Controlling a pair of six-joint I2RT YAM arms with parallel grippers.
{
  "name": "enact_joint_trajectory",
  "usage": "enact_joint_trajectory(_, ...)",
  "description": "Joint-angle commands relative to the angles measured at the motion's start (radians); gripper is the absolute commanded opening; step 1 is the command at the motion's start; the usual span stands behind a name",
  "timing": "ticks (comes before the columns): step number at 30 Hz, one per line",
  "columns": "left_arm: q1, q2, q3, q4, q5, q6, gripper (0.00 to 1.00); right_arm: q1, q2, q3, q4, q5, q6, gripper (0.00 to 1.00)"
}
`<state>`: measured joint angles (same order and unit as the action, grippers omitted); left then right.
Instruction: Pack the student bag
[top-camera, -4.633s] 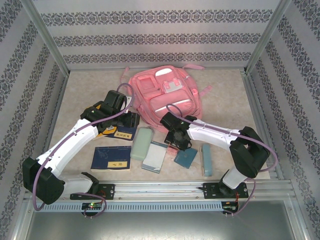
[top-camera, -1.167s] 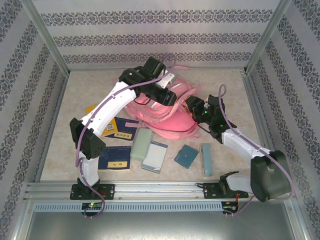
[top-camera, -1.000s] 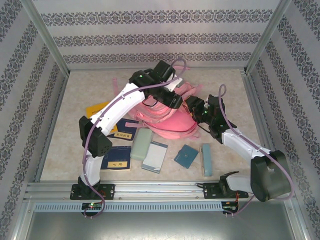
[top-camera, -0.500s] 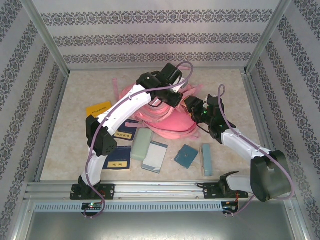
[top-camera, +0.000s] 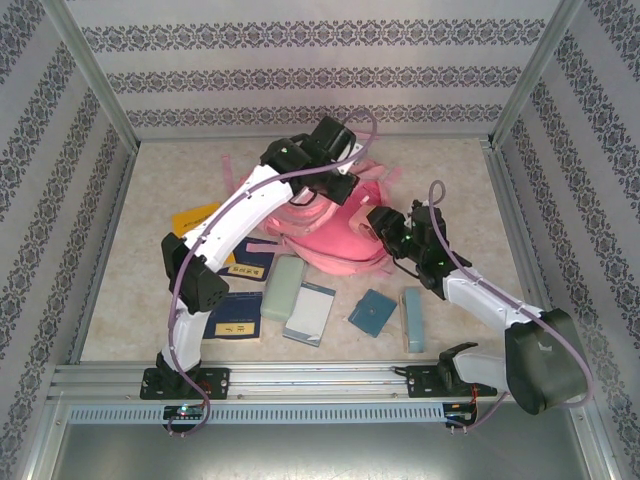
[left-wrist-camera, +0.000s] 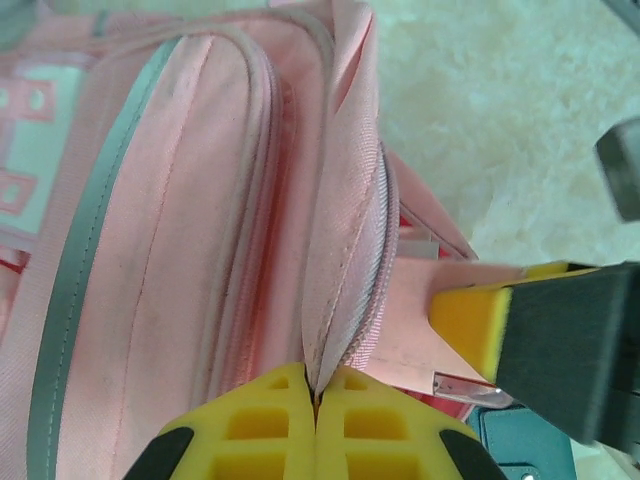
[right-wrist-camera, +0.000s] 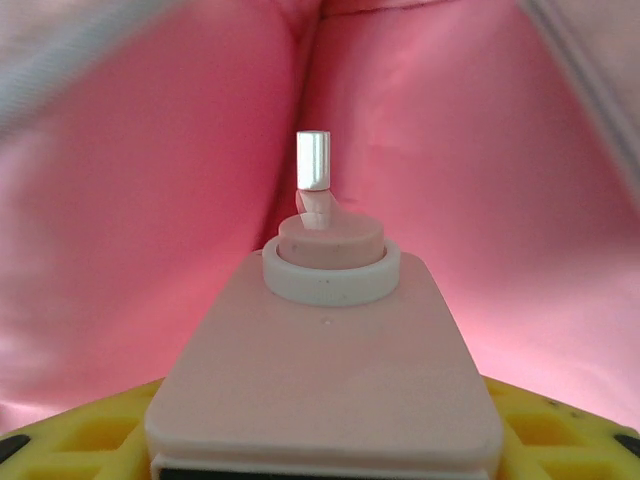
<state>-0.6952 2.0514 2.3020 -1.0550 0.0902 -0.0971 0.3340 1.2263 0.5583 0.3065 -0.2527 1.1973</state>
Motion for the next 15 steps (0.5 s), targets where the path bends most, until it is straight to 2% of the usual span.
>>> enact_joint_trajectory(1, 0.014, -0.089, 0.085, -0.022, -0.047, 0.033, 0.0, 0.014, 0.024, -0.028, 0.122, 0.033, -0.028, 0.0)
enact_joint_trajectory(8, 0.014, -0.122, 0.084, -0.02, -0.029, 0.039, 0.0, 0.043, 0.108, -0.016, 0.331, 0.013, 0.029, 0.0)
enact_joint_trajectory(12, 0.014, -0.119, 0.081, -0.017, -0.011, 0.039, 0.0, 0.078, 0.221, 0.049, 0.463, 0.007, 0.137, 0.0)
enact_joint_trajectory(15, 0.014, -0.119, 0.077, -0.007, 0.009, 0.032, 0.0, 0.116, 0.313, 0.123, 0.47, 0.043, 0.198, 0.0)
